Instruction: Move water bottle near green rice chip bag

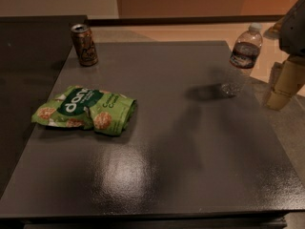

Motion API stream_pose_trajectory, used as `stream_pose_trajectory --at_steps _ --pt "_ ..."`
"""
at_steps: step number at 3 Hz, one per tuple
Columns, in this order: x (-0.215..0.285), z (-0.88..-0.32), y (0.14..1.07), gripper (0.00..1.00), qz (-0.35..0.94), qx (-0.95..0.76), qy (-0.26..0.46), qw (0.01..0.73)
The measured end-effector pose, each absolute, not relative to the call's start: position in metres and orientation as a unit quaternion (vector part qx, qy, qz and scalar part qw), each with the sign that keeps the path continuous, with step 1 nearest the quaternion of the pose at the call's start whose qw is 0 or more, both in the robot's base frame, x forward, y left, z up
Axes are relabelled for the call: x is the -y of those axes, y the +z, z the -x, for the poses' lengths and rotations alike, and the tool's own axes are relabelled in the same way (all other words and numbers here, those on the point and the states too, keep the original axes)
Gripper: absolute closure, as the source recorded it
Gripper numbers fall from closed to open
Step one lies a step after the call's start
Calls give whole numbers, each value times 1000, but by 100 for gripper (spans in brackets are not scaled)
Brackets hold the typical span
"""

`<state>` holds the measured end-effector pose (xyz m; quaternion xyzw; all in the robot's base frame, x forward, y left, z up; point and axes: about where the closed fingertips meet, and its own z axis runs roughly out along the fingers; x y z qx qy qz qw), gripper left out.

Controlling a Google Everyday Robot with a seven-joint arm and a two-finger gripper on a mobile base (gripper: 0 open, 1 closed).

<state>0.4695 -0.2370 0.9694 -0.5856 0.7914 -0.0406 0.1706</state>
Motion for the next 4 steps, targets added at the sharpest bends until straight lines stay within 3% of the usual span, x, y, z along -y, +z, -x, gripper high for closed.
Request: stream_pose_trajectory --at_steps 2,4 --pt "281 -498 974 0 542 -815 -54 199" --pt "298 -533 961 0 500 -829 -5 251"
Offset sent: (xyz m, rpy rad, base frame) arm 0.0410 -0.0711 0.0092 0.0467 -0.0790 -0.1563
